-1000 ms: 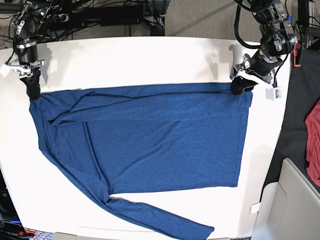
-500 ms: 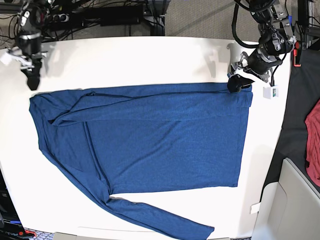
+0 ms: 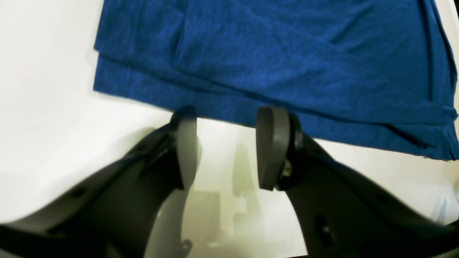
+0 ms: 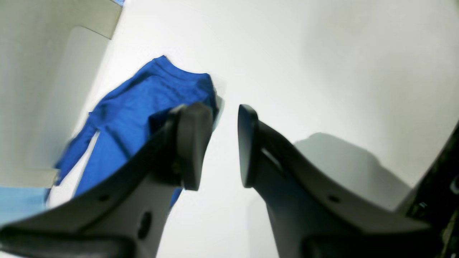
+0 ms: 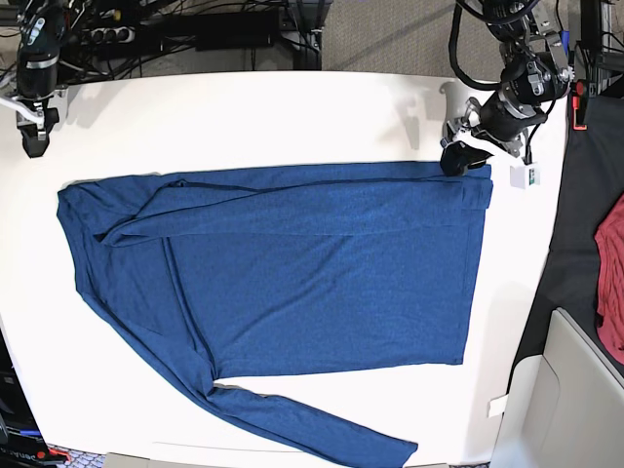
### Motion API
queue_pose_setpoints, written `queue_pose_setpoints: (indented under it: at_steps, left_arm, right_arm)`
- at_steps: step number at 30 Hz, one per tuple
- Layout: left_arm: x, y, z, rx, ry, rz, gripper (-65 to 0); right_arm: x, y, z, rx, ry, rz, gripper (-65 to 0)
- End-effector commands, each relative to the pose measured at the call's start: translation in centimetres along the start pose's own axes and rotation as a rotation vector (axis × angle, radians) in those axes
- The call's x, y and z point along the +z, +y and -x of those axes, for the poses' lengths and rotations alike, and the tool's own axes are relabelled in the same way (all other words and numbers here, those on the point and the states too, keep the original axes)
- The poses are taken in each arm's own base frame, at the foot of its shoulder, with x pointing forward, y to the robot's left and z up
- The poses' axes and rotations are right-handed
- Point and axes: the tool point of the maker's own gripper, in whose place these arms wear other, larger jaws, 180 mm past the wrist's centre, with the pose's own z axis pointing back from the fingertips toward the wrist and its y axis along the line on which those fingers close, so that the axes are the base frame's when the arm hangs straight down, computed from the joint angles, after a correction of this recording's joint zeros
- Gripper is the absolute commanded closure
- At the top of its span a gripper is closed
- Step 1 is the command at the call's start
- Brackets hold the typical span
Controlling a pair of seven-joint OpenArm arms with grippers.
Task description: Fold the T-shirt properly
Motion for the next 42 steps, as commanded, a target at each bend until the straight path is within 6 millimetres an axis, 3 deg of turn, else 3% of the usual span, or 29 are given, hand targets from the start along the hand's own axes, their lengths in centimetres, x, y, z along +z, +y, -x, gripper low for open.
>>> queue_pose_setpoints:
  at_steps: [1,7,15,23,39,42]
  left_arm:
    - [0.3,-0.4,-0.8,-0.013,-0.027,0.014,-26.5]
    - [-0.1,0.1,-0.1,0.005,-0.001,0.006,-26.8]
    - [-0.5,1.4,1.2,0.036,0.037,-0.014,-31.6]
    - [-1.2,2.2,3.4,0.106,0.085,-0.022,-31.7]
    - [-4.9,1.7,3.0,0.222,0.092,0.021,-31.3]
    - [-5.7,1.6,2.8,0.235,0.098,0.031,-28.4]
  right_arm:
    - [-0.1,0.9,-1.2,0.029,-0.029,-0.028,-17.4]
    - [-1.2,2.0,-2.8,0.078,-0.057,-0.054,-17.4]
    - [-1.4,2.3,-3.2,0.089,-0.065,-0.059,-17.4]
    - [-1.4,2.4,-3.9,0.1,-0.074,-0.062,-17.4]
    - [-1.5,2.5,-4.1,0.103,-0.079,-0.066,-17.4]
    - [-1.6,2.4,-3.9,0.101,-0.074,-0.063,-17.4]
